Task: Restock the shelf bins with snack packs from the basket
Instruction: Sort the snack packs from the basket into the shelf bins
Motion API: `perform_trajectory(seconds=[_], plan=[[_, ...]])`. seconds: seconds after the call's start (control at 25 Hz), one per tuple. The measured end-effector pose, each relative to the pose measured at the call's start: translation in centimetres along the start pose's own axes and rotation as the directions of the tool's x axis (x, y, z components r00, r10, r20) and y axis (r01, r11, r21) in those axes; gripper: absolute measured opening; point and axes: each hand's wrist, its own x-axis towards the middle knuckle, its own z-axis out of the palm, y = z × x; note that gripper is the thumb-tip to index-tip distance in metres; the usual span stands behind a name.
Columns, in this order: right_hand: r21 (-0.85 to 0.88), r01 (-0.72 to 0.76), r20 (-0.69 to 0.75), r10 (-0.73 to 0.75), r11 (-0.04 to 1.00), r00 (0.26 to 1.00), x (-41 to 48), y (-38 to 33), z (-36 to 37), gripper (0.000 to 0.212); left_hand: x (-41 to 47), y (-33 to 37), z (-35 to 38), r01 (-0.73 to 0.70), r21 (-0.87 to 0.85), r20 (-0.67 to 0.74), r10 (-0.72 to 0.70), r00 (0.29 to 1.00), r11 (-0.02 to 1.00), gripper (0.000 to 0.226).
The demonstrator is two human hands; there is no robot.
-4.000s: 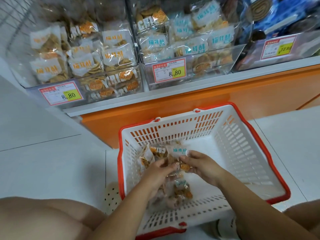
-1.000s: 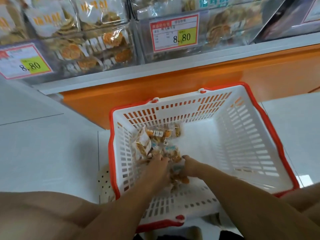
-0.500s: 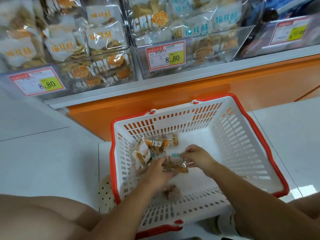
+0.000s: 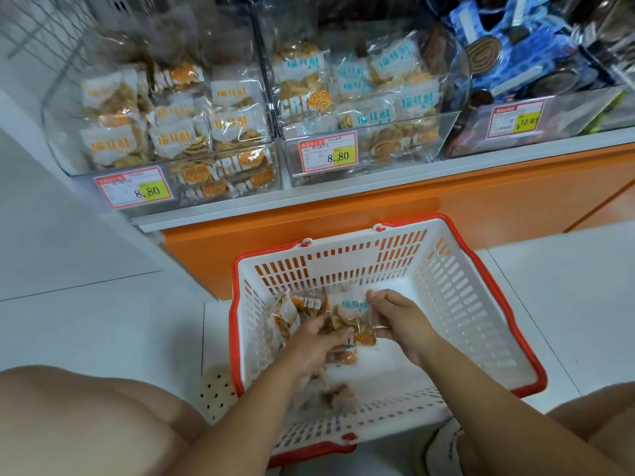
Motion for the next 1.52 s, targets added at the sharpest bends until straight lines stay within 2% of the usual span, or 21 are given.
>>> perform_trajectory(seconds=[0.16,0.32,0.48,0.56,0.72,0.84,0.92,0.96,1.0,1.12,1.24,1.32,1.36,1.44,1.52], plan=[[-0.013,0.017,-0.005,-0.017,1.000,1.000,-1.0,-0.6,0.7,0.025,-1.4,0.7,0.1,-0.014,-0.027,-0.001,0.014,1.000,1.000,0.033],[0.047,0.054,0.007,-0.054,0.997,0.999,-1.8,-1.6,1.1,0.025,-2.2,2.1,0.5,-0.048,-0.071,-0.043,0.045,0.998,0.996,0.032],[0.028,0.220,0.028,-0.221,0.975,0.975,-3.1,-4.5,1.9,0.021,-4.3,6.9,1.6,-0.246,0.018,-0.143,0.246,0.959,0.969,0.027],[0.027,0.322,0.052,-0.323,0.947,0.945,-4.2,-6.9,2.4,0.030,-6.0,10.0,2.1,-0.362,0.114,-0.153,0.377,0.914,0.925,0.023],[-0.015,0.522,0.046,-0.521,0.853,0.852,-6.2,-13.1,3.0,0.038,-9.1,16.5,2.2,-0.540,0.338,-0.091,0.598,0.797,0.771,0.018],[-0.107,0.652,-0.014,-0.656,0.751,0.754,-6.1,-19.0,2.8,0.028,-11.0,21.9,1.7,-0.623,0.548,-0.067,0.772,0.632,0.558,0.026],[-0.164,0.703,-0.094,-0.720,0.692,0.688,-5.2,-23.2,2.6,0.027,-10.8,25.0,0.5,-0.595,0.688,-0.105,0.868,0.485,0.415,0.039],[-0.205,0.716,-0.135,-0.744,0.667,0.655,-4.5,-25.1,2.5,0.029,-10.3,26.3,-0.2,-0.531,0.773,-0.107,0.897,0.429,0.346,0.047],[-0.248,0.726,-0.163,-0.767,0.641,0.621,-3.5,-27.0,2.5,0.031,-9.6,27.3,-1.0,-0.442,0.851,-0.091,0.909,0.406,0.283,0.054],[-0.366,0.717,-0.199,-0.802,0.594,0.563,0.8,-31.7,2.8,0.034,-7.1,29.3,-2.7,-0.268,0.947,-0.045,0.896,0.441,0.180,0.068],[-0.506,0.647,-0.218,-0.810,0.571,0.544,7.0,-35.7,2.7,0.040,-5.1,30.2,-3.6,-0.261,0.951,-0.038,0.900,0.435,0.167,0.068],[-0.622,0.602,-0.146,-0.829,0.501,0.540,10.7,-38.1,3.0,0.043,-4.3,30.4,-3.8,-0.264,0.950,-0.038,0.898,0.438,0.169,0.067],[-0.696,0.558,-0.094,-0.828,0.452,0.553,12.1,-39.1,3.3,0.046,-4.2,30.4,-3.9,-0.260,0.952,-0.032,0.899,0.436,0.160,0.066],[-0.860,0.379,-0.027,-0.773,0.341,0.634,14.0,-40.5,4.3,0.051,-4.1,30.3,-3.9,-0.267,0.954,-0.008,0.903,0.431,0.136,0.066],[-0.920,0.278,-0.003,-0.716,0.276,0.699,14.7,-41.1,5.6,0.053,-3.9,30.3,-3.9,-0.285,0.949,0.000,0.901,0.435,0.137,0.065]])
